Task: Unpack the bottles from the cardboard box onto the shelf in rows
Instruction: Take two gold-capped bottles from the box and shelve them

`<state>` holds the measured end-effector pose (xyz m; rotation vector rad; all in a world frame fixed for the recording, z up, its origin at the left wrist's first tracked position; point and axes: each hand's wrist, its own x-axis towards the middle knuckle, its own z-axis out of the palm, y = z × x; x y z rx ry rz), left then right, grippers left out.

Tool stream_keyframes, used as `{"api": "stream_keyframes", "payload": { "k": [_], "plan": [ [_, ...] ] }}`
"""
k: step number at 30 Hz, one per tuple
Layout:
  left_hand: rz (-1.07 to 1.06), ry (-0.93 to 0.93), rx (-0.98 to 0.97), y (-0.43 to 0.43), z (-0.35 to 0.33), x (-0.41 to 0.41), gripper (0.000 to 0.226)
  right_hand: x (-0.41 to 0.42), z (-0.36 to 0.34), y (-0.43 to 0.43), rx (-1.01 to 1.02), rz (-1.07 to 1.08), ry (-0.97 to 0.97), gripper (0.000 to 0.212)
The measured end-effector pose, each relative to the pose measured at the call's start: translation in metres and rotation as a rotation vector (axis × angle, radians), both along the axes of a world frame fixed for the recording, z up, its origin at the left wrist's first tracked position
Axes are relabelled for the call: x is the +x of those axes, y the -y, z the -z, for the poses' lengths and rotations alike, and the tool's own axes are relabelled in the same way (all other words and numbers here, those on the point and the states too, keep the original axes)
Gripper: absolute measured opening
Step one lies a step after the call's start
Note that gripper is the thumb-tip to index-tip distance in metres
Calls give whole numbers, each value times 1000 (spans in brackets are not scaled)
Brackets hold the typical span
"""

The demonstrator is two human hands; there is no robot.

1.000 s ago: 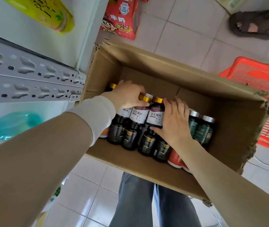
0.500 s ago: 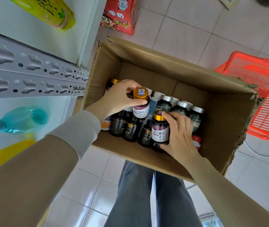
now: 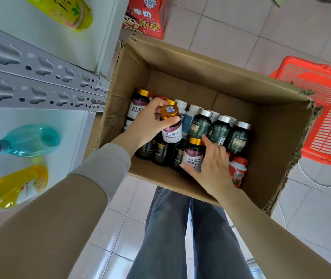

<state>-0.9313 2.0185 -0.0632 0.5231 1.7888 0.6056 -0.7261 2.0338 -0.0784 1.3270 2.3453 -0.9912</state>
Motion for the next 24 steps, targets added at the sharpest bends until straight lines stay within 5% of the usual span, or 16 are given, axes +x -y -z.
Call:
{"api": "stream_keyframes", "payload": {
  "k": [5, 10, 15, 21, 24],
  "plan": [
    [-117, -42, 19, -2, -6, 0, 33, -16, -3, 1, -220, 324, -18, 96],
    [-264, -25, 14, 7, -42, 1, 52, -8, -28, 1, -497, 546, -115, 62],
    [-420, -48, 108, 36, -102, 21, 24, 14, -78, -6, -627, 452, -232, 47],
    [-749, 32, 287, 106, -181, 86, 58, 49, -149, 17, -710, 188, -406, 54],
    [-898, 48, 360, 148, -227, 125, 40, 69, -196, 36, -745, 78, -450, 55]
  ]
}}
